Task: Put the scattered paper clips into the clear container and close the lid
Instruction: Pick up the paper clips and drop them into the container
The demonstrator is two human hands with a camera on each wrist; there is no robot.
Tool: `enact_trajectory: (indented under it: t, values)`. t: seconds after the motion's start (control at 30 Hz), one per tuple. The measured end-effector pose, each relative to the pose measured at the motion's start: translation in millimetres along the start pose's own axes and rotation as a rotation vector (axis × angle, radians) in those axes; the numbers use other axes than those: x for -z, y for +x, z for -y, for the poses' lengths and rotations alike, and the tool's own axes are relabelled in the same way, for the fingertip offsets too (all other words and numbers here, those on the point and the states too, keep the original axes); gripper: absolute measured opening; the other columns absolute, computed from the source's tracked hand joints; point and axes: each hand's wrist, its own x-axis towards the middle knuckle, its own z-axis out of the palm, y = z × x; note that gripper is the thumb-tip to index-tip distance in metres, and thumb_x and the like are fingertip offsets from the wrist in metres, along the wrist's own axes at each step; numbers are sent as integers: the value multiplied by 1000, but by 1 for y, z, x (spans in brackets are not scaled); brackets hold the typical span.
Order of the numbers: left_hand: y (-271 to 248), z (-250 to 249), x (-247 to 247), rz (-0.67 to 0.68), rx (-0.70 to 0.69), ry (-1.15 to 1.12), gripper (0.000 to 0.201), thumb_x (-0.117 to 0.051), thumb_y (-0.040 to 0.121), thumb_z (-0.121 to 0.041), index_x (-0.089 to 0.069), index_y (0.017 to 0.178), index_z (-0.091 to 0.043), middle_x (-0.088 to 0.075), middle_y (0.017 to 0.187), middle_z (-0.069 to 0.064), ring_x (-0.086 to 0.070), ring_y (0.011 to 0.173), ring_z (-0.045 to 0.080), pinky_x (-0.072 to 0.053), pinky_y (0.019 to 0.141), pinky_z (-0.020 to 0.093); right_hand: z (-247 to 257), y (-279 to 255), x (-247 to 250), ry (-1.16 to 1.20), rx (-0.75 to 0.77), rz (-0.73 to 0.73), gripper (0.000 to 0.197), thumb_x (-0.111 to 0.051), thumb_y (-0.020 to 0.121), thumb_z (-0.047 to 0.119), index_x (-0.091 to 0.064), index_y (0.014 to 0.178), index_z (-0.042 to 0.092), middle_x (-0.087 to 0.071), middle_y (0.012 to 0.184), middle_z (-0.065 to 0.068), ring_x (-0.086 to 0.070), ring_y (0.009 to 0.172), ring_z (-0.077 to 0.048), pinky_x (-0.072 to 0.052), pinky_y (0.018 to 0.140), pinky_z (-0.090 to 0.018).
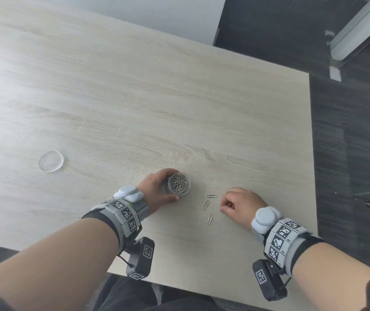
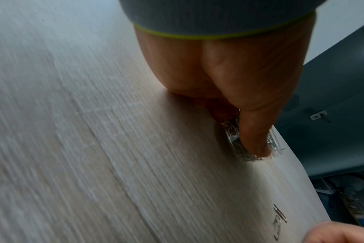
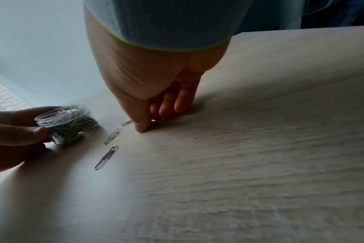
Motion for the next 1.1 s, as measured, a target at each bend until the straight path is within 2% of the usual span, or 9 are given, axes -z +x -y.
enact_trajectory:
  t: [0.1, 0.37, 0.53, 0.67, 0.77, 0.87, 0.97, 1.03, 1.1]
  values:
    - [0, -1, 0, -9, -9, 15, 66, -85, 70, -23, -54, 129, -28, -66, 116, -7, -61, 109, 14, -49, 98, 37, 4, 3, 1, -24, 12, 22, 4, -61, 85, 31, -64, 84, 28, -55, 89, 14, -55, 86, -10, -45, 80, -26]
    - [-1, -1, 0, -14, -27, 11, 68, -79, 64, -35, -54, 127, -30, -66, 113, -9, -61, 109, 15, -48, 97, 40, 25, 17, 0, -32, 42, -47, 12, -56, 89, 29, -66, 92, 23, -61, 97, 5, -56, 92, -17, -43, 78, -28]
    - [-1, -1, -1, -13, -27, 2, 67, -79, 63, -37, -54, 125, -33, -66, 113, -11, -61, 109, 13, -49, 97, 40, 28, 27, 3, -12, 3, -84, 10, -57, 88, 30, -66, 87, 27, -60, 95, 6, -57, 91, -18, -43, 76, -27]
    - [-1, -1, 1, -14, -29, 6, 68, -80, 64, -36, -54, 127, -30, -66, 114, -9, -60, 109, 15, -48, 98, 40, 32, 29, 3, 31, 47, -59, 9, -60, 87, 31, -68, 90, 28, -61, 96, 9, -57, 93, -14, -43, 80, -27]
    - [-1, -2, 1, -7, -34, 9, 67, -81, 67, -32, -54, 127, -29, -67, 115, -7, -61, 109, 15, -48, 98, 40, 25, 28, 2, 134, 24, -152, 6, -64, 86, 28, -69, 88, 29, -58, 89, 15, -57, 87, -10, -45, 80, -27]
    - [-1, -2, 1, -10, -37, 12, 66, -83, 68, -30, -54, 127, -28, -67, 114, -8, -61, 108, 14, -49, 97, 40, 11, 25, 1, 188, -15, -231, 7, -65, 85, 25, -69, 90, 29, -55, 91, 17, -57, 83, -6, -49, 81, -29]
    - [-1, -2, 1, -8, -36, 19, 67, -82, 67, -33, -54, 128, -29, -67, 114, -8, -61, 108, 14, -48, 97, 39, 4, 22, 1, 182, -22, -174, 18, -68, 83, 34, -67, 100, 29, -54, 100, 18, -58, 89, -5, -49, 85, -28]
    - [-1, -2, 1, -9, -31, 26, 66, -84, 69, -29, -54, 128, -28, -66, 115, -7, -60, 109, 14, -48, 98, 38, 5, 21, 0, 147, -3, -106, 32, -72, 78, 42, -66, 107, 29, -52, 105, 18, -54, 96, -5, -44, 88, -24]
    - [-1, -2, 1, -13, -25, 25, 66, -85, 70, -24, -54, 128, -27, -66, 115, -7, -61, 109, 13, -48, 98, 37, 7, 22, -2, 101, 27, -61, 38, -73, 76, 42, -65, 112, 30, -50, 109, 17, -51, 100, -6, -41, 89, -23]
